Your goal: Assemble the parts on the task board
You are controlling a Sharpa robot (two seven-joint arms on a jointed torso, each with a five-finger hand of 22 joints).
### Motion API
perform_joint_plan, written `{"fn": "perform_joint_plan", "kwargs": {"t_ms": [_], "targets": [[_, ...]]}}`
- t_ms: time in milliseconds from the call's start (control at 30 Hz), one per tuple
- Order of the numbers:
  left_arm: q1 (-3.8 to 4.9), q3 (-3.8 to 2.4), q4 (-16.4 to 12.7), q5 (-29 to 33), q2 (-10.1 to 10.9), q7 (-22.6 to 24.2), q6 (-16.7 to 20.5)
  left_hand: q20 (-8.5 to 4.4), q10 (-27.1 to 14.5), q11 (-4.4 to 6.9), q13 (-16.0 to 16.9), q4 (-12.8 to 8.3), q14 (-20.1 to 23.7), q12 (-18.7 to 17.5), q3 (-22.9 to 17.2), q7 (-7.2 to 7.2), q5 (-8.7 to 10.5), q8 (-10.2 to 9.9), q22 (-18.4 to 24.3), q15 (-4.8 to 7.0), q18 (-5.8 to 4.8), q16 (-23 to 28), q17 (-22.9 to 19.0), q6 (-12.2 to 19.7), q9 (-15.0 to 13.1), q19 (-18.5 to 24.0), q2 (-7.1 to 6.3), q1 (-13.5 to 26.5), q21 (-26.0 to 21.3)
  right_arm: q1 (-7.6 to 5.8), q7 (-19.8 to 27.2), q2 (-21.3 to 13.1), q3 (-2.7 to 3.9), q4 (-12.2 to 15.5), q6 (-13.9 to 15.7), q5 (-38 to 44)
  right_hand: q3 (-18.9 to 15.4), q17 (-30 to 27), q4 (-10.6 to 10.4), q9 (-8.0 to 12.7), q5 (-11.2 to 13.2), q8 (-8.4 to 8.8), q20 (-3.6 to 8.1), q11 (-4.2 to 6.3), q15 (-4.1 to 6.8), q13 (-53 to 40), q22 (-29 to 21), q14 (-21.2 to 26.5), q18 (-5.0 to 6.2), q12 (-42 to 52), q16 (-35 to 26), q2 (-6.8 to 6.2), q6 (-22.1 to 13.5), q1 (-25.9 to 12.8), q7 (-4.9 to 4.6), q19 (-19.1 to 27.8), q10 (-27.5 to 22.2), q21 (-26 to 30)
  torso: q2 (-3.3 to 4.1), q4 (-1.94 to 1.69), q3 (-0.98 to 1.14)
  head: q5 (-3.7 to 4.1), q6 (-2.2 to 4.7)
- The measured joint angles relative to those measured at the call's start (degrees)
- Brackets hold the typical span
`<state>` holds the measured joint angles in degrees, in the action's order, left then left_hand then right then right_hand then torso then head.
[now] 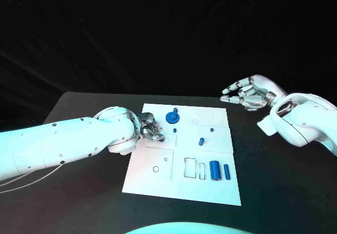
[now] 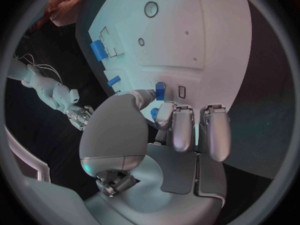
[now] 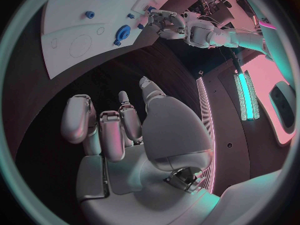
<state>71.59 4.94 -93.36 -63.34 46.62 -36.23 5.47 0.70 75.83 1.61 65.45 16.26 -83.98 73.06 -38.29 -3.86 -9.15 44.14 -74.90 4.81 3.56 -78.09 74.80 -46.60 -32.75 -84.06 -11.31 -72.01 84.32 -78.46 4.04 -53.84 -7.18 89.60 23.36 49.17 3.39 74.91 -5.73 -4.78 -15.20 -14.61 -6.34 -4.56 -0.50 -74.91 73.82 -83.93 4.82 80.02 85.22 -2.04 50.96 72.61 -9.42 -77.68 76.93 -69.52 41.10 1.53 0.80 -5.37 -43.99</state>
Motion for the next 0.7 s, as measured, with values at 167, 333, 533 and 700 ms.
{"fn": "perform_joint_plan", "kwargs": {"t_ms": [167, 333, 533, 700], "targets": [[-0.53, 0.00, 0.01, -3.09, -0.22, 0.41, 0.95, 0.00, 0.20, -0.20, 0.12, -0.03, 0.00, 0.19, -0.34, 0.08, 0.00, -0.01, -0.01, 0.00, 0.00, 0.00, 0.00, -0.48, 0.00, 0.00, -0.08, 0.08, 0.00, 0.00, 0.00, -0.10, 0.00, 0.02, -0.03, 0.01, 0.00, 0.00, 0.00, 0.00, 0.00, 0.00, 0.00, 0.00, 0.00, 0.00, 0.00, 0.00, 0.00, 0.00, 0.00, 0.00, 0.00, 0.00, 0.00, 0.00, 0.00, 0.00, 0.01, 0.01, -0.03, 0.14, 0.02], [-0.68, 0.00, -0.04, -5.14, -0.27, 0.70, 1.73, 0.00, 0.40, 0.00, 0.36, -0.09, 0.00, 0.40, -0.40, 0.09, 0.00, -0.03, -0.04, 0.00, 0.00, 0.00, -0.01, -0.50, 0.01, 0.00, -0.22, 0.23, 0.22, 0.01, 0.00, -0.15, -0.01, 0.02, -0.04, 0.01, 0.01, 0.00, 0.01, 0.00, 0.00, 0.00, 0.00, 0.00, 0.00, 0.00, 0.00, 0.00, 0.00, 0.00, 0.00, 0.00, 0.00, 0.00, 0.00, 0.00, 0.00, 0.00, 0.03, 0.02, -0.03, 0.16, 0.04], [-0.73, -0.03, -0.02, -6.02, -0.51, 0.81, 2.11, 0.00, 0.40, 0.00, 0.58, -0.23, 0.00, 0.40, -0.86, 0.09, 0.00, 0.17, -0.04, 0.00, 0.00, 0.00, 0.05, -0.50, -0.01, 0.00, -0.45, 0.45, 0.22, 0.02, 0.00, -0.12, -0.01, 0.03, -0.05, 0.02, 0.01, 0.00, 0.01, 0.01, 0.00, 0.00, 0.00, 0.00, 0.00, 0.00, 0.00, 0.00, 0.00, 0.00, 0.00, 0.00, 0.00, 0.00, 0.00, 0.00, 0.00, 0.00, 0.07, 0.03, -0.03, 0.26, 0.09], [-0.75, -0.03, 0.15, -6.38, -0.90, 0.81, 2.17, 0.00, 0.40, 0.00, 0.58, -0.28, 0.00, 0.40, -0.91, 0.09, 0.01, 0.18, -0.03, 0.00, 0.00, 0.00, 0.05, -0.50, -0.15, 0.00, -0.43, 0.44, 0.22, 0.02, 0.00, -0.12, -0.01, 0.04, -0.06, 0.03, -0.14, 0.00, -0.14, -0.05, 0.00, 0.00, 0.00, 0.00, 0.00, 0.00, 0.00, 0.00, 0.00, 0.00, 0.00, 0.22, 0.00, -0.22, 0.00, 0.00, 0.00, 0.00, 0.06, 0.02, -0.03, 0.27, -0.01]]}}
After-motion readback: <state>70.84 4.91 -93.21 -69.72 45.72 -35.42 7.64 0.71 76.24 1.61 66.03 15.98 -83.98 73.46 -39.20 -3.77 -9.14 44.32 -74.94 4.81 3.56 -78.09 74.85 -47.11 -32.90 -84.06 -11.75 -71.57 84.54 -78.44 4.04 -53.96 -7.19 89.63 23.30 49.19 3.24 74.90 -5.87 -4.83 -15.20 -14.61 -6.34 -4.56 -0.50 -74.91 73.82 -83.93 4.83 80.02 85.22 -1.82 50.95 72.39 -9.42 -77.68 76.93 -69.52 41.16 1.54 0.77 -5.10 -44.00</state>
